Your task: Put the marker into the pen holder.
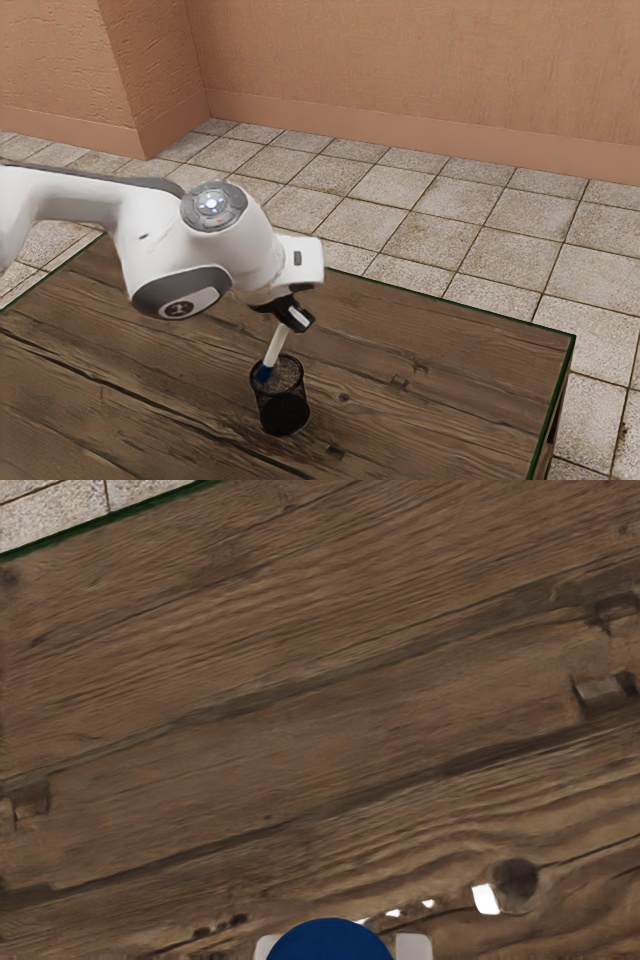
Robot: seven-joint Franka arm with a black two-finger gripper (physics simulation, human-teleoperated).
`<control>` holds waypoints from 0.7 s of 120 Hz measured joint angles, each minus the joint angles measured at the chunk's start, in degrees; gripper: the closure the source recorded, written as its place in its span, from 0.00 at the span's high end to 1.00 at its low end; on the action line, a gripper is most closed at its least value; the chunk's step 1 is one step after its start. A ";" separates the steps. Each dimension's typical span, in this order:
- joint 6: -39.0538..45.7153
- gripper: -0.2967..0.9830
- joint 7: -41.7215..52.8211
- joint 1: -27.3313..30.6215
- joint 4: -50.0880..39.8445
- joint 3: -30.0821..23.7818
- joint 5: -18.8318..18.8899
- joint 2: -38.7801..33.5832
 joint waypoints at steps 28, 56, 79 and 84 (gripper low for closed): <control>2.12 0.38 -1.40 0.06 0.07 0.26 -0.38 1.78; -8.50 0.64 -1.53 -0.59 14.61 4.82 -5.12 -5.29; -37.37 0.72 2.68 3.16 40.04 12.13 -14.09 -2.56; -40.93 0.73 3.70 3.41 41.40 12.47 -14.73 -2.23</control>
